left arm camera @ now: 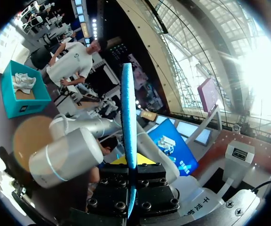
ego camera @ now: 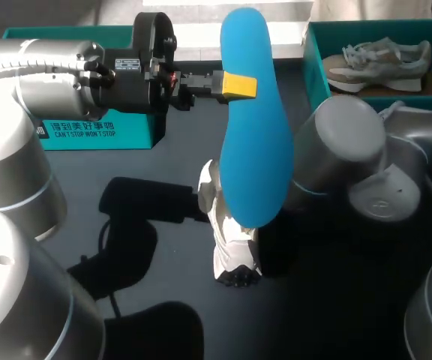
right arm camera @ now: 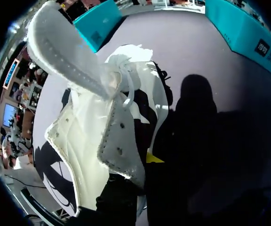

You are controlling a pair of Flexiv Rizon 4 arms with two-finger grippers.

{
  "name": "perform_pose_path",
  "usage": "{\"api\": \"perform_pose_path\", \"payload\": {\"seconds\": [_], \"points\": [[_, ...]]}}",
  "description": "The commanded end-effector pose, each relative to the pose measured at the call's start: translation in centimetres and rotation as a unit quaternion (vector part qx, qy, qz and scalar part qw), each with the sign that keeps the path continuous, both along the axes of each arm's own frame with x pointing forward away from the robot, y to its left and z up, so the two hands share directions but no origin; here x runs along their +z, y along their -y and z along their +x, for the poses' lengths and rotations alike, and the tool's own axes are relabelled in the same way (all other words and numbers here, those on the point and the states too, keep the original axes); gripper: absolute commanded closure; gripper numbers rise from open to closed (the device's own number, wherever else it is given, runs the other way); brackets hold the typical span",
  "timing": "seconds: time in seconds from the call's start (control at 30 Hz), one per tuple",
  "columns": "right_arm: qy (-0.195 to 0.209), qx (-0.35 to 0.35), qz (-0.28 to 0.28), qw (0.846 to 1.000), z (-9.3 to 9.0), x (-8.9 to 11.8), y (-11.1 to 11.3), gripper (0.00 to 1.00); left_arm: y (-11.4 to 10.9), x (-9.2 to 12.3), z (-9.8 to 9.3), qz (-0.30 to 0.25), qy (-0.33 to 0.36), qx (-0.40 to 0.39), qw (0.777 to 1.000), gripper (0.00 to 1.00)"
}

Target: Take the shoe out of the shoebox, open the shoe tongue, remove and reinsert the insole, then place the shoe into the shoebox

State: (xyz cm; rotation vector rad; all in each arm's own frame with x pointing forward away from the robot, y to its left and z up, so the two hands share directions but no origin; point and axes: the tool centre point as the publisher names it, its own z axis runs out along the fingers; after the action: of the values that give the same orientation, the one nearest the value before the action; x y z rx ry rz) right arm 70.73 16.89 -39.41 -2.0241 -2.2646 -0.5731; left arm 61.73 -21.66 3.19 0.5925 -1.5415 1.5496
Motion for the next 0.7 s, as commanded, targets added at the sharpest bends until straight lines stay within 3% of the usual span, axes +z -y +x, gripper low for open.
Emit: {"api": "perform_pose_path", "payload": {"seconds": [0.03, 0.07, 0.43, 0.6, 0.7], "points": [[0.009, -0.012, 0.01, 1.0, -0.6, -0.1, -0.2, 0.57, -0.1, -0.1, -0.2, 0.001, 0.0, 0.001, 1.0, 1.0], [0.011, -0.013, 0.016, 1.0, -0.7, 0.0, -0.2, 0.0, -0.1, -0.1, -0.2, 0.001, 0.0, 0.001, 1.0, 1.0], [-0.002, 0.015, 0.078, 0.997, -1.7, 3.2, 1.3, 0.0, -0.1, -0.1, -0.2, 0.001, 0.0, 0.001, 1.0, 1.0], [-0.013, 0.058, 0.144, 0.988, -1.9, 5.5, 2.1, 0.0, -0.1, -0.1, -0.2, 0.001, 0.0, 0.001, 1.0, 1.0], [-0.013, 0.058, 0.144, 0.988, -1.9, 5.5, 2.1, 0.0, -0.1, -0.1, -0.2, 0.001, 0.0, 0.001, 1.0, 1.0]]}}
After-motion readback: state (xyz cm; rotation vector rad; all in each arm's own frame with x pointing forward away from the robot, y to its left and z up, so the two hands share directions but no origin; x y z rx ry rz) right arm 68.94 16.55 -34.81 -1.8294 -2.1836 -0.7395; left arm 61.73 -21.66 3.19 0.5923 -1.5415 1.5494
